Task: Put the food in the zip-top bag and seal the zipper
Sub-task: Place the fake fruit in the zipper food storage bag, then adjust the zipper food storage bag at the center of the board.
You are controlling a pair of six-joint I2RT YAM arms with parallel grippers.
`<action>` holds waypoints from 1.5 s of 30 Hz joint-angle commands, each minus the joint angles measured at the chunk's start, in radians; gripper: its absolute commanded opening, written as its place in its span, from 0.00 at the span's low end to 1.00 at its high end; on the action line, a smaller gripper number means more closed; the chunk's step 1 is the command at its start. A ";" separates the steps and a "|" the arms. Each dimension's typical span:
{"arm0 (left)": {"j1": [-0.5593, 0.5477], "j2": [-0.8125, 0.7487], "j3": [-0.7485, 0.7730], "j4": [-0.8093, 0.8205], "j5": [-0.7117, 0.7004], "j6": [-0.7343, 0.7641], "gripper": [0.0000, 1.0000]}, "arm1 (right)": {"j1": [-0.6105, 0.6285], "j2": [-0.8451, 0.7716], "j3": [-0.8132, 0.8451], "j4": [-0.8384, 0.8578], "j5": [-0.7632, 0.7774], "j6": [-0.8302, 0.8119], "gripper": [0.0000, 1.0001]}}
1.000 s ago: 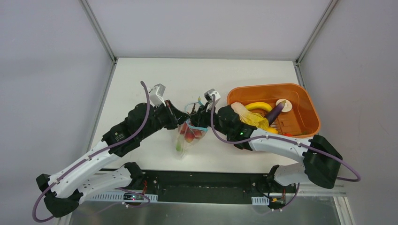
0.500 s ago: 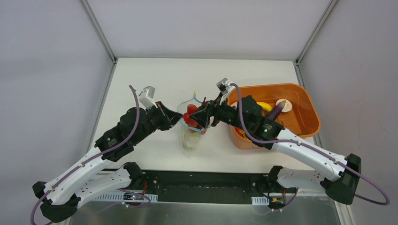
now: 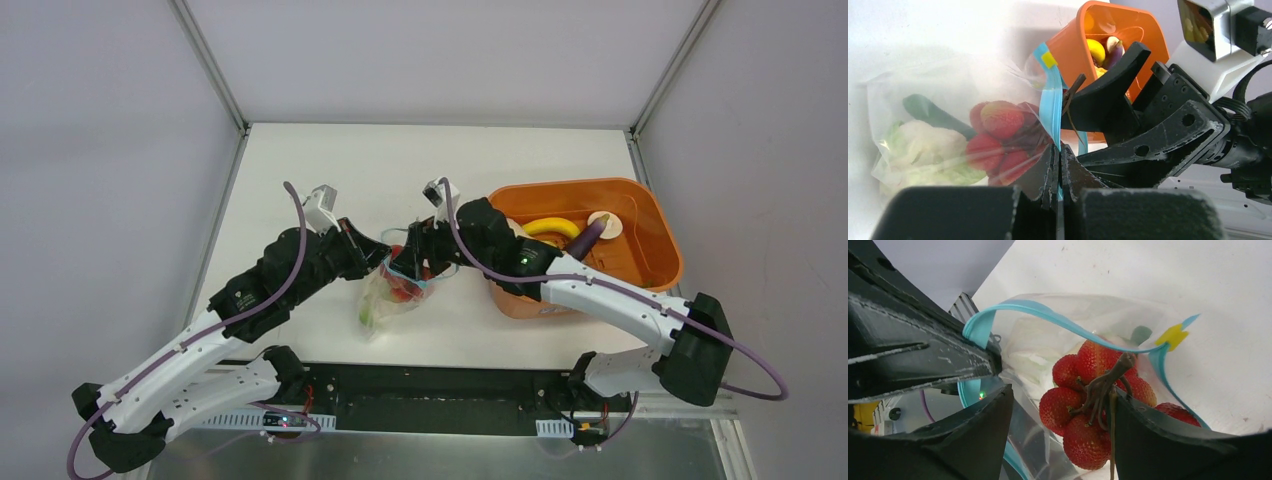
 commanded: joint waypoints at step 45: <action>0.041 -0.013 0.084 -0.155 -0.132 0.116 0.00 | -0.076 -0.111 0.132 -0.271 0.039 0.071 0.00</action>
